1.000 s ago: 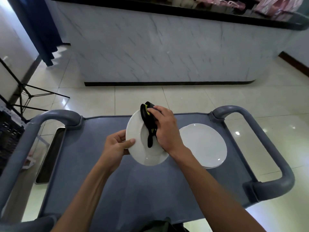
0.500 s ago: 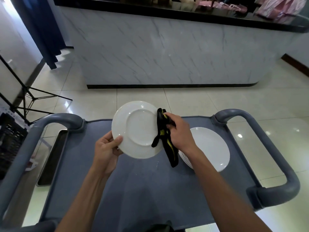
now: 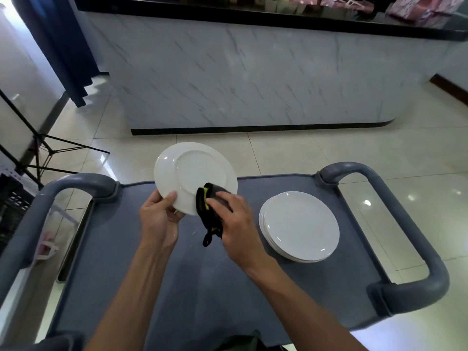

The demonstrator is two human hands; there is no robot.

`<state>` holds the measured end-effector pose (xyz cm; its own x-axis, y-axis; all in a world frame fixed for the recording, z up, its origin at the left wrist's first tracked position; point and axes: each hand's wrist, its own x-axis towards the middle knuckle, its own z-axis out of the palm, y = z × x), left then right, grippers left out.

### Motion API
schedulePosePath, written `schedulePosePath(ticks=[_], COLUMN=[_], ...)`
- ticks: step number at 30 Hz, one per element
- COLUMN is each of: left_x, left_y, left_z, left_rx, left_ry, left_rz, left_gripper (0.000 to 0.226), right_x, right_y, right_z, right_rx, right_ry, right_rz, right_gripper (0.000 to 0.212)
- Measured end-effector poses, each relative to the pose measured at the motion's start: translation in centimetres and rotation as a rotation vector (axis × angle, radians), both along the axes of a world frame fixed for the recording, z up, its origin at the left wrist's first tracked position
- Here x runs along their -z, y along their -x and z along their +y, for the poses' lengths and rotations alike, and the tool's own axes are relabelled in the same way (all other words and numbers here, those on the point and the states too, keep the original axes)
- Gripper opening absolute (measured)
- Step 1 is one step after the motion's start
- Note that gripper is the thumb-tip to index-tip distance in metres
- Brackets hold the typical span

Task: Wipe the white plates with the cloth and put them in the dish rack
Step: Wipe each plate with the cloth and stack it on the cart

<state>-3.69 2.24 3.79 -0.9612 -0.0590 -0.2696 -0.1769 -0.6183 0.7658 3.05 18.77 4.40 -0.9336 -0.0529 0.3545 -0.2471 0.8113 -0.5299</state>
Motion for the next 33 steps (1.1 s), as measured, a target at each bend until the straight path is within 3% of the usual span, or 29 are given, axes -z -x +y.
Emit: schedulePosePath(ticks=[6,11,14,18,21,26,33], left_x=[-0.8,-2.4,-3.5,-4.3,-4.3,-3.7,-0.9], left_y=[-0.4,-1.2,-1.9,-2.5,-3.8,-5.7,-9.0], left_z=[3.7,8.3,10.7,14.1,16.7,19.8,22.7], left_rx=[0.016,0.045,0.069,0.089,0.131,0.164,0.094], left_ry=[0.073,0.273,0.474,0.998,1.245,1.465,1.658], left_rz=[0.011,0.103,0.21,0.415,0.597,0.898,1.104], left_gripper=[0.025,0.024,0.024,0.016,0.014,0.025,0.039], right_x=[-0.2,-1.5,-2.5,-3.7,-4.0,-3.9,-3.2], right_y=[-0.8,-1.1,-1.3,-2.3,-3.2,-4.8,-6.9], right_z=[4.8,11.0,14.9,19.4,22.1,24.9,28.5], right_rx=[0.01,0.089,0.152,0.21,0.249,0.279,0.281], right_ry=[0.012,0.05,0.07,0.091,0.11,0.134,0.19], right_rz=[0.011,0.025,0.061,0.077,0.081,0.098,0.075], right_gripper=[0.058,0.049,0.04,0.039,0.038,0.037,0.036])
